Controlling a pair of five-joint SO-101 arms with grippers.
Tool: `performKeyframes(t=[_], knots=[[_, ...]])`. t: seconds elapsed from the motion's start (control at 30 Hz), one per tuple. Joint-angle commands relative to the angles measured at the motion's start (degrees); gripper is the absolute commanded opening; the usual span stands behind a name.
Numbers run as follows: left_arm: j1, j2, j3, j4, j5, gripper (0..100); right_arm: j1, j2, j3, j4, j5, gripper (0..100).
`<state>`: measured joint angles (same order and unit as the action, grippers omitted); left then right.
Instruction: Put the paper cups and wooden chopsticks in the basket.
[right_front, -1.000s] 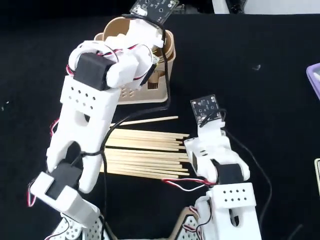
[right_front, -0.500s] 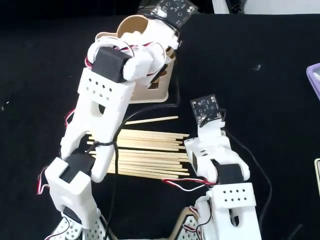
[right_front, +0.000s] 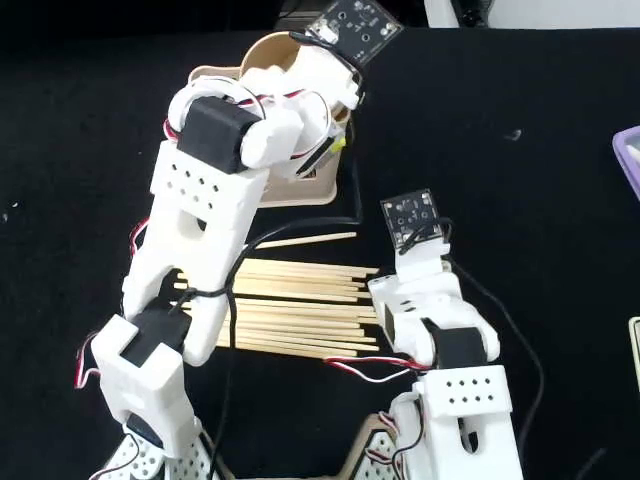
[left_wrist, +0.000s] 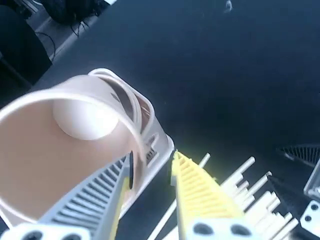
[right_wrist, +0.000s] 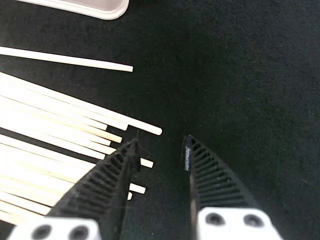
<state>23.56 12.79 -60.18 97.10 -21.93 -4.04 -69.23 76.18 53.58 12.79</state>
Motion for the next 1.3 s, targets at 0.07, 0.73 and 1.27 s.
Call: performKeyframes(t=[0.07, 0.73, 1.27], knots=[[-2.95, -0.44, -5.76, -5.19, 6.77, 15, 0.70, -1.19, 0.13, -1.23, 0.09, 14.9], [-4.97, 6.77, -5.49, -23.21, 19.25, 15, 0.70, -1.19, 0.13, -1.23, 0.09, 14.9], [-4.88, -0.26, -4.97, -20.48, 21.98, 15, 0.70, -1.19, 0.13, -1.23, 0.09, 14.9]])
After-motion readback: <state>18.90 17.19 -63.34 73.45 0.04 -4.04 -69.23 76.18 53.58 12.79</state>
